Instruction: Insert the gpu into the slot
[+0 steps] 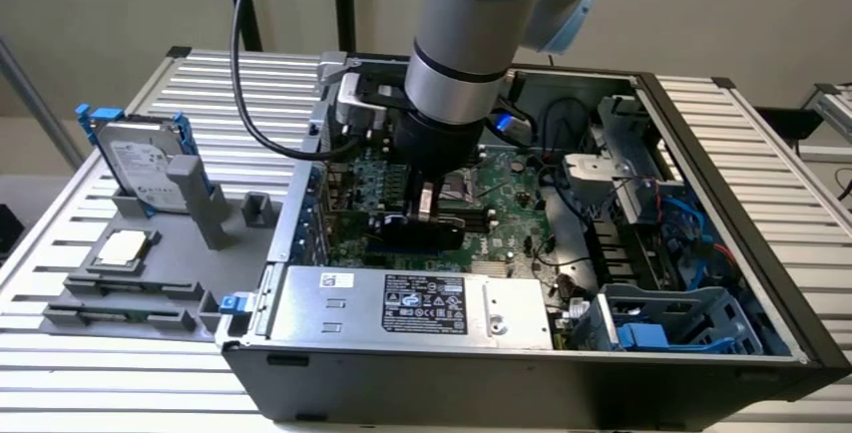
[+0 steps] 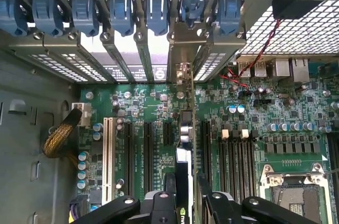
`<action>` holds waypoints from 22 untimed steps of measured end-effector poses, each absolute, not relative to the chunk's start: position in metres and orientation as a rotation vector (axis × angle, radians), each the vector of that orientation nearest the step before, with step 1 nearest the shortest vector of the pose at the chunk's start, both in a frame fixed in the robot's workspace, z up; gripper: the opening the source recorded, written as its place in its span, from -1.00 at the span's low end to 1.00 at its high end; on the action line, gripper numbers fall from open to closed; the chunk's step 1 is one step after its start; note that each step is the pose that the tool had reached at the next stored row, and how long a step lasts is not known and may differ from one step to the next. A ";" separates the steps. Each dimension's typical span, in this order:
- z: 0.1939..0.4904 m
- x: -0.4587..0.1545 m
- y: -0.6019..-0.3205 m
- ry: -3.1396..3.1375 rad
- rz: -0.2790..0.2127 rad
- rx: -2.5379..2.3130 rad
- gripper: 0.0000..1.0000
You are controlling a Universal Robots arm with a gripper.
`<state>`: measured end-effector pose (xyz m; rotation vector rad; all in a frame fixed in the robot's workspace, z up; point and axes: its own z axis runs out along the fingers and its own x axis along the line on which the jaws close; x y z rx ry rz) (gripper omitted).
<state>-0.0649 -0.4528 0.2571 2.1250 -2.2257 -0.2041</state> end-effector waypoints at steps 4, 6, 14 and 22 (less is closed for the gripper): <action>0.259 -0.064 -0.453 -2.222 -0.209 2.122 -0.48; 0.260 -0.063 -0.453 -2.222 -0.210 2.121 -0.48; 0.264 -0.063 -0.451 -2.221 -0.211 2.120 -0.48; 0.261 -0.063 -0.451 -2.209 -0.231 2.108 -0.48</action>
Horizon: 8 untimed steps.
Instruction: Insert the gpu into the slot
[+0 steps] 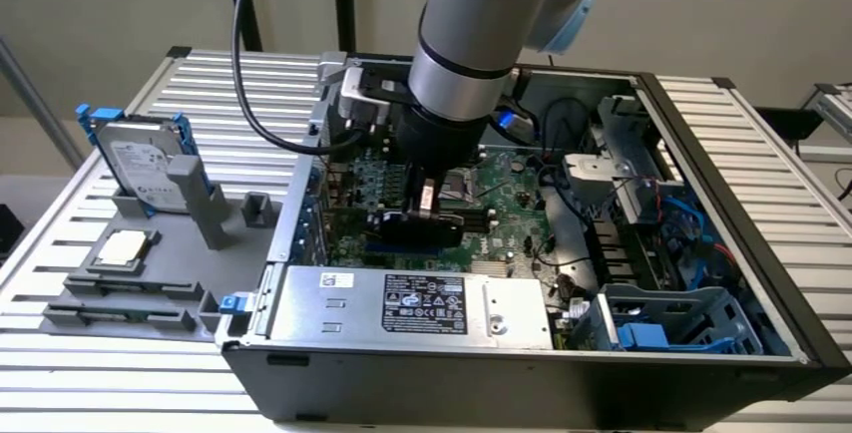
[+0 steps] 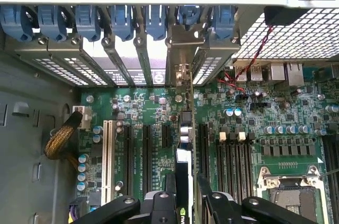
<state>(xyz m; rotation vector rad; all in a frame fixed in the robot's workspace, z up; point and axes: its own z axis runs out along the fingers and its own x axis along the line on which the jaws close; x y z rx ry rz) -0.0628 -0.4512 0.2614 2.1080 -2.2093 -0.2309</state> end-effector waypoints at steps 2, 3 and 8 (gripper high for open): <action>0.261 -0.062 -0.451 -2.206 -0.236 2.105 -0.48; 0.261 -0.062 -0.451 -2.204 -0.240 2.103 -0.48; 0.260 -0.059 -0.451 -2.198 -0.253 2.096 -0.48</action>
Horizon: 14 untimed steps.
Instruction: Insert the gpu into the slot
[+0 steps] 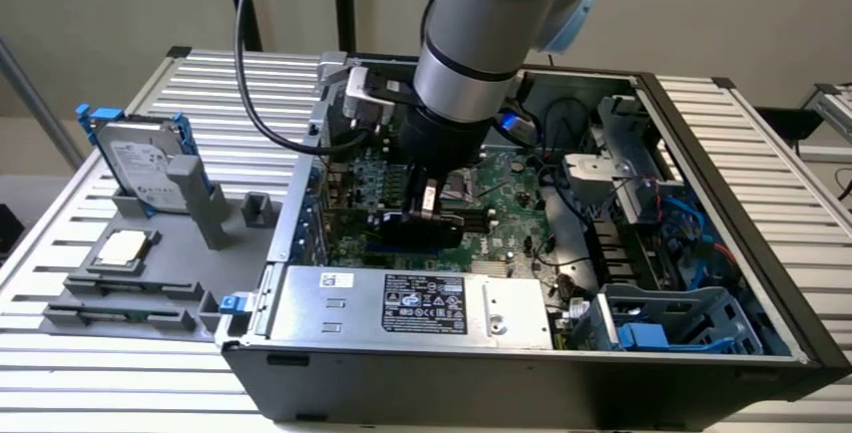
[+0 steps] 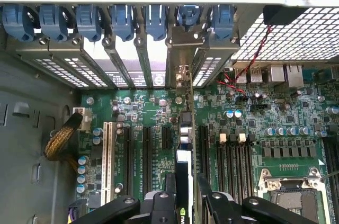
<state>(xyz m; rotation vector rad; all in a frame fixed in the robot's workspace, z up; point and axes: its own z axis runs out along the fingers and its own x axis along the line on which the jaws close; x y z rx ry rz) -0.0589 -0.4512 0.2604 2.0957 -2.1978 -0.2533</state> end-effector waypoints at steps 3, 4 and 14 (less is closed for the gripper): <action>0.260 -0.058 -0.451 -2.198 -0.254 2.095 -0.48; 0.260 -0.058 -0.451 -2.197 -0.254 2.095 -0.48; 0.259 -0.058 -0.452 -2.193 -0.262 2.090 -0.48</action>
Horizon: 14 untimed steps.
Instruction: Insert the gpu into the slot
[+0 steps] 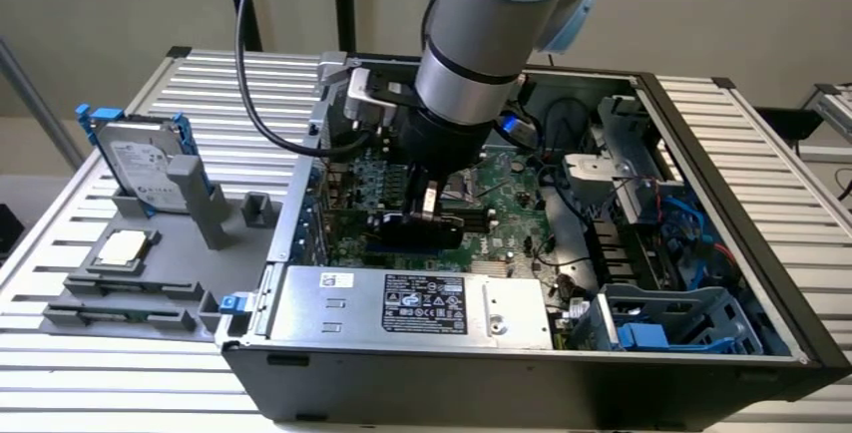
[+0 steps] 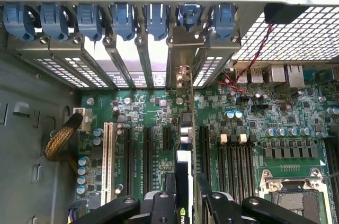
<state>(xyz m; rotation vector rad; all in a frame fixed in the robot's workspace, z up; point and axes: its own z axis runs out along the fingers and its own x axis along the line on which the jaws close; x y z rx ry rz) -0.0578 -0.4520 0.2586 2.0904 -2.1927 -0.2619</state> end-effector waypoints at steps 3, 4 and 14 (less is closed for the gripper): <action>0.258 -0.057 -0.452 -2.191 -0.265 2.088 -0.48; 0.258 -0.056 -0.452 -2.190 -0.266 2.088 -0.48; 0.251 -0.055 -0.453 -2.186 -0.271 2.084 -0.48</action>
